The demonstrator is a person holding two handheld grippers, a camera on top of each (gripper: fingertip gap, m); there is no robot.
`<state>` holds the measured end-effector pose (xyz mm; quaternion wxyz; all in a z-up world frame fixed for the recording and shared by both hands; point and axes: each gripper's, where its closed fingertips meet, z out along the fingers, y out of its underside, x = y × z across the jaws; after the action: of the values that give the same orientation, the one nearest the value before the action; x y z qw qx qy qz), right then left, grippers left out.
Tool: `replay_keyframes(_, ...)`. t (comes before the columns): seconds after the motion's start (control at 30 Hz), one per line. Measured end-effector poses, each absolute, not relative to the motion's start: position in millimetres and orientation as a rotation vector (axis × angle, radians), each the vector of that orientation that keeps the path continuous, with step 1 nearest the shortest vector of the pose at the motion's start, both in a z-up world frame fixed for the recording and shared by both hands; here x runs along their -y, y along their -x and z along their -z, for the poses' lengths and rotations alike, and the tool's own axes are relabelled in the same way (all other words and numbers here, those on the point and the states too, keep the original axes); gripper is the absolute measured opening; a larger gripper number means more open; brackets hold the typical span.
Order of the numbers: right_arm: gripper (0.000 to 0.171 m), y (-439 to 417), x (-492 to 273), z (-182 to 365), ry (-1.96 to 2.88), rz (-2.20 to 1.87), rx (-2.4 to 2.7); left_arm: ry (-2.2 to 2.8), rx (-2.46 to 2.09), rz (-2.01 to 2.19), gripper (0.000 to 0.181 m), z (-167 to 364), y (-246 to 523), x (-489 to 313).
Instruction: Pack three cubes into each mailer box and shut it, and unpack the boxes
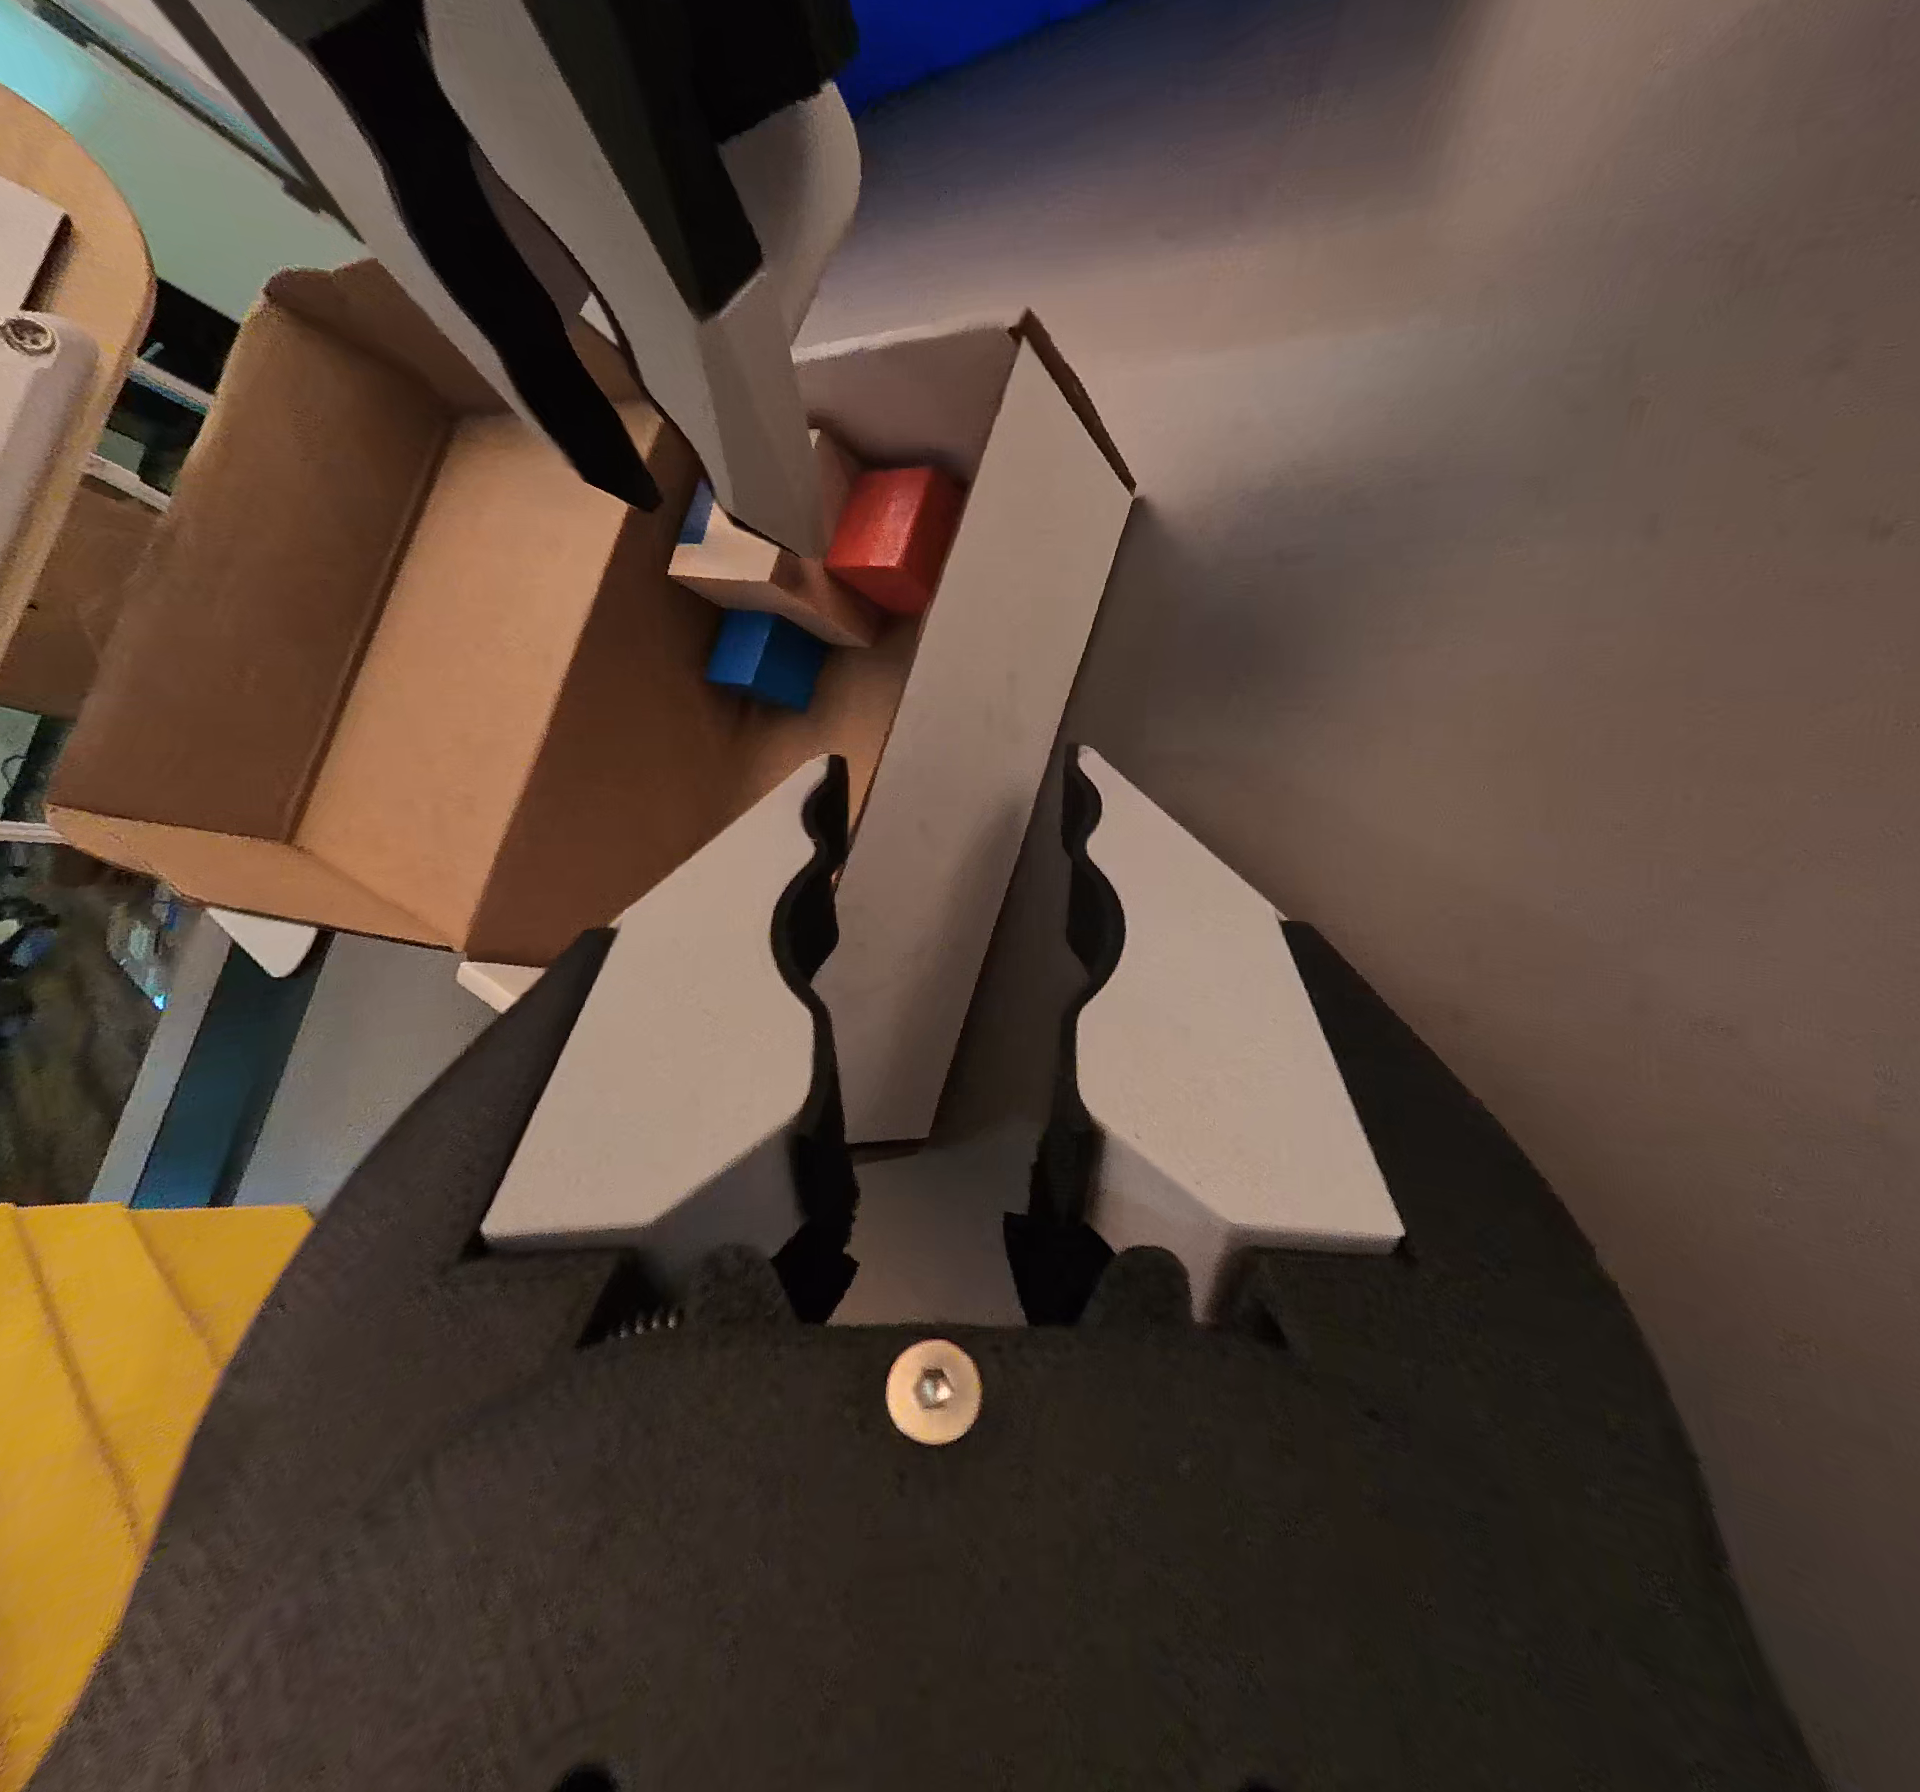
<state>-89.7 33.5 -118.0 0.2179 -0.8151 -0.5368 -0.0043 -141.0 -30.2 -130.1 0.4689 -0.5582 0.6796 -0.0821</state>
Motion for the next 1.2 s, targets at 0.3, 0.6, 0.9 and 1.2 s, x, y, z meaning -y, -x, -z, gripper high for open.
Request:
replay_keyframes(0.3, 0.039, 88.3, -39.6, 124.9, 2.247, 0.082, 1.508, 1.357, -1.655, 0.196, 0.039, 129.7, 140.1, 29.0)
replay_keyframes(0.6, 0.039, 89.6, -41.1, 126.0, 2.21, 0.117, 1.532, 1.351, -1.657, 0.186, 0.038, 129.8, 140.5, 27.7)
replay_keyframes(0.9, 0.054, 114.7, -33.4, 127.5, 2.18, 0.031, 1.557, 1.352, -1.659, 0.189, 0.037, 129.8, 141.0, 27.4)
replay_keyframes(1.2, 0.04, 119.3, -28.5, 125.0, 2.164, -0.02, 1.584, 1.348, -1.66, 0.184, 0.037, 129.8, 141.2, 27.5)
